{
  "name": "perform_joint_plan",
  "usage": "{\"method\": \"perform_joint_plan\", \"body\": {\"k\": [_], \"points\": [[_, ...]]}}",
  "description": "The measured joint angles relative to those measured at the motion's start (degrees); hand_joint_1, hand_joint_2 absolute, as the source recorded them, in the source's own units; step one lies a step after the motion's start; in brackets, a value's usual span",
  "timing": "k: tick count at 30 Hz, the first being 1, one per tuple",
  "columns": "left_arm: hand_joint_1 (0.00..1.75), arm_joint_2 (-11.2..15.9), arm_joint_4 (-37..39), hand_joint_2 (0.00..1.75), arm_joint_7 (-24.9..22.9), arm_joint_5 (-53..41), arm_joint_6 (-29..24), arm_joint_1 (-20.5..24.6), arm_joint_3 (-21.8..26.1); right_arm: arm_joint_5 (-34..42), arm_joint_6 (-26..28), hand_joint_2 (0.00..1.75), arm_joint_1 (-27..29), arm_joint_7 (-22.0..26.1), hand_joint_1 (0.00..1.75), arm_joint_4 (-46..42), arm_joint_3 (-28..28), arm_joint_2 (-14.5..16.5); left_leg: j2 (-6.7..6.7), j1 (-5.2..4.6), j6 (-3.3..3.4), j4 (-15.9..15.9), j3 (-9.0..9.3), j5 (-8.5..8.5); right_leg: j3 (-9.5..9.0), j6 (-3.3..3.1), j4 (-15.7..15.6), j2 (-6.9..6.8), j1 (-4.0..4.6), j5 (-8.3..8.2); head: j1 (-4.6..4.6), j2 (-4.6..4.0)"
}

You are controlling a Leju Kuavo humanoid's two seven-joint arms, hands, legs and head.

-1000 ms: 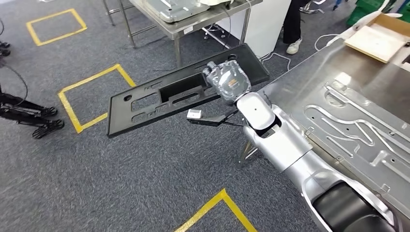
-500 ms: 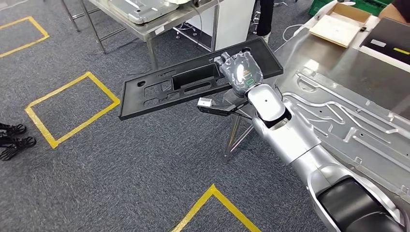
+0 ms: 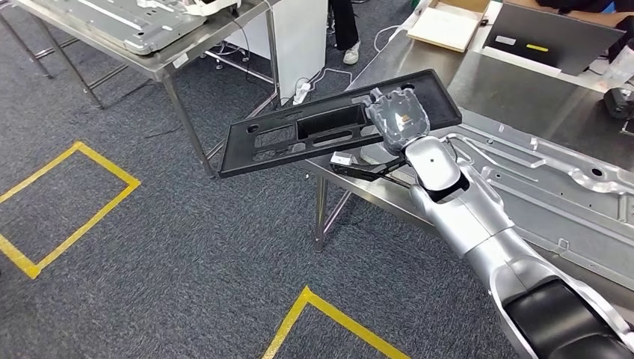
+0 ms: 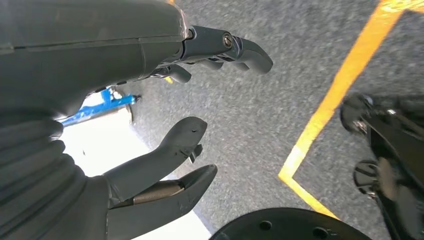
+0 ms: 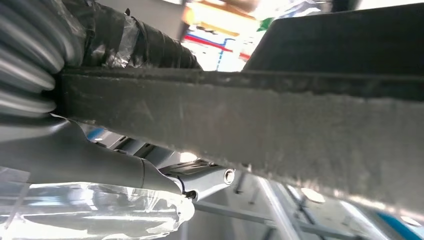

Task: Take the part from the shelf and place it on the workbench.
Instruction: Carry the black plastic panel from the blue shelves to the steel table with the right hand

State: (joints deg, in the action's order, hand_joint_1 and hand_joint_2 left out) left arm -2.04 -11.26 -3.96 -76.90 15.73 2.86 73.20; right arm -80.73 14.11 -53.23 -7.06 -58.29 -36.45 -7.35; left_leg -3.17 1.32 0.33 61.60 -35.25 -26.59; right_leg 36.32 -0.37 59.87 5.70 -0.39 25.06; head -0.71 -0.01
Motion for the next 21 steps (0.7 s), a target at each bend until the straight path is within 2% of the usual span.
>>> {"method": "perform_joint_plan", "body": {"k": [1, 3, 4, 5, 7, 9, 10, 11, 12, 14, 15, 16, 18, 19, 21], "points": [[0.00, -0.01, 0.00, 1.75, -0.09, 0.07, 0.01, -0.02, 0.01, 0.04, 0.25, 1.75, 0.30, -0.01, 1.75, 0.03, 0.33, -0.63, -0.50, -0.01, 0.11, -0.87, 0.39, -0.06, 0.30, 0.35, 0.11, 0.60, -0.05, -0.06, -0.01, -0.01], [0.00, -0.06, 0.01, 1.75, -0.26, 0.19, 0.04, 0.07, 0.03, 0.15, 0.54, 1.75, 1.08, 0.01, 1.75, 0.07, 1.04, -2.17, 0.31, -0.14, 0.50, -1.20, 0.54, 0.06, 0.64, 1.13, -0.04, 1.57, -0.21, -0.35, 0.01, 0.00], [0.00, -0.09, 0.01, 1.75, -0.32, 0.23, 0.06, 0.13, 0.03, 0.24, 0.66, 1.75, 1.50, 0.03, 1.75, 0.08, 1.47, -3.08, 0.89, -0.11, 0.87, -1.51, 0.66, 0.26, 0.79, 1.46, 0.16, 0.85, -0.18, -0.15, -0.05, 0.00], [0.00, -0.13, 0.01, 1.75, -0.34, 0.27, 0.07, 0.16, 0.04, 0.37, 0.80, 1.75, 1.83, 0.06, 1.75, 0.09, 1.91, -3.90, 1.47, -0.06, 1.28, -1.84, 0.75, 0.46, 1.24, 1.79, 1.11, -0.55, -0.13, 0.57, -0.13, 0.01], [0.00, -0.15, 0.00, 1.75, -0.35, 0.38, 0.07, 0.06, 0.05, 0.68, 1.33, 1.75, 2.40, 0.10, 1.75, 0.07, 2.85, -5.26, 2.70, -0.05, 1.91, -2.25, 0.86, 0.68, 3.67, 2.35, 6.34, -4.12, -0.05, 3.64, -0.30, 0.01], [0.00, -0.11, 0.00, 1.75, -0.36, 0.51, 0.06, -0.15, 0.08, 0.88, 1.70, 1.75, 3.33, 0.18, 1.75, -0.12, 3.70, -6.29, 3.96, -0.13, 2.13, -2.27, 0.85, 0.59, 6.94, 2.78, 13.15, -5.26, -0.29, 6.47, -0.34, 0.00], [0.00, -0.09, 0.00, 1.75, -0.37, 0.57, 0.05, -0.22, 0.10, 0.85, 1.75, 1.75, 4.04, 0.27, 1.75, -0.32, 4.09, -6.79, 4.63, -0.15, 2.18, -2.27, 0.89, 0.52, 7.74, 2.91, 14.76, -5.37, -0.40, 6.63, -0.34, 0.01], [0.00, -0.08, 0.00, 1.75, -0.37, 0.61, 0.05, -0.25, 0.13, 0.77, 1.75, 1.75, 4.81, 0.37, 1.75, -0.58, 4.46, -7.26, 5.30, -0.15, 2.19, -2.26, 0.96, 0.43, 7.47, 2.97, 14.24, -5.51, -0.48, 5.74, -0.34, 0.01], [0.00, -0.10, 0.00, 1.75, -0.37, 0.64, 0.04, -0.24, 0.17, 0.67, 1.78, 1.75, 5.56, 0.46, 1.75, -0.91, 4.85, -7.76, 5.96, -0.15, 2.14, -2.26, 1.07, 0.31, 6.08, 2.94, 11.58, -5.87, -0.49, 4.02, -0.35, 0.01], [0.00, -0.16, 0.01, 1.75, -0.33, 0.68, 0.01, -0.22, 0.31, 0.55, 1.94, 1.75, 6.69, 0.48, 1.75, -1.66, 5.68, -8.55, 7.13, -0.35, 1.85, -2.28, 1.41, 0.02, 1.81, 2.47, 3.47, -8.25, -0.05, 0.75, -0.34, 0.00], [0.00, -0.21, 0.01, 1.75, -0.30, 0.69, -0.02, -0.21, 0.37, 0.54, 2.12, 1.75, 7.06, 0.44, 1.75, -2.03, 6.14, -8.87, 7.72, -0.50, 1.63, -2.30, 1.57, -0.13, 0.40, 2.10, 0.65, -9.20, 0.26, -0.09, -0.34, -0.01], [0.00, -0.23, 0.01, 1.75, -0.27, 0.72, -0.05, -0.21, 0.40, 0.54, 2.32, 1.75, 7.39, 0.40, 1.75, -2.32, 6.56, -9.14, 8.31, -0.65, 1.37, -2.35, 1.75, -0.26, -0.25, 1.76, -0.81, -9.75, 0.55, -0.32, -0.33, -0.01], [0.00, -0.26, 0.01, 1.75, -0.21, 0.78, -0.08, -0.11, 0.44, 0.55, 2.69, 1.75, 8.13, 0.33, 1.75, -2.70, 7.25, -9.80, 9.54, -0.81, 0.78, -2.62, 2.27, -0.49, -0.27, 1.19, -1.15, -8.62, 0.72, -0.38, -0.31, -0.01], [0.00, -0.25, 0.00, 1.75, -0.19, 0.82, -0.08, -0.04, 0.46, 0.56, 2.82, 1.75, 8.65, 0.31, 1.75, -2.91, 7.56, -10.16, 9.41, -0.76, 0.44, -2.56, 2.52, -0.80, -0.51, 0.92, -1.42, -8.04, 0.53, -0.48, -0.30, 0.00], [0.00, -0.24, 0.01, 1.75, -0.14, 0.89, -0.08, 0.04, 0.51, 0.58, 3.04, 1.75, 9.53, 0.28, 1.75, -3.28, 8.17, -10.78, 7.12, -0.65, 0.02, -0.02, 1.80, -2.81, -1.02, 0.24, -2.05, -6.92, 0.05, -0.76, -0.29, -0.01]]}}
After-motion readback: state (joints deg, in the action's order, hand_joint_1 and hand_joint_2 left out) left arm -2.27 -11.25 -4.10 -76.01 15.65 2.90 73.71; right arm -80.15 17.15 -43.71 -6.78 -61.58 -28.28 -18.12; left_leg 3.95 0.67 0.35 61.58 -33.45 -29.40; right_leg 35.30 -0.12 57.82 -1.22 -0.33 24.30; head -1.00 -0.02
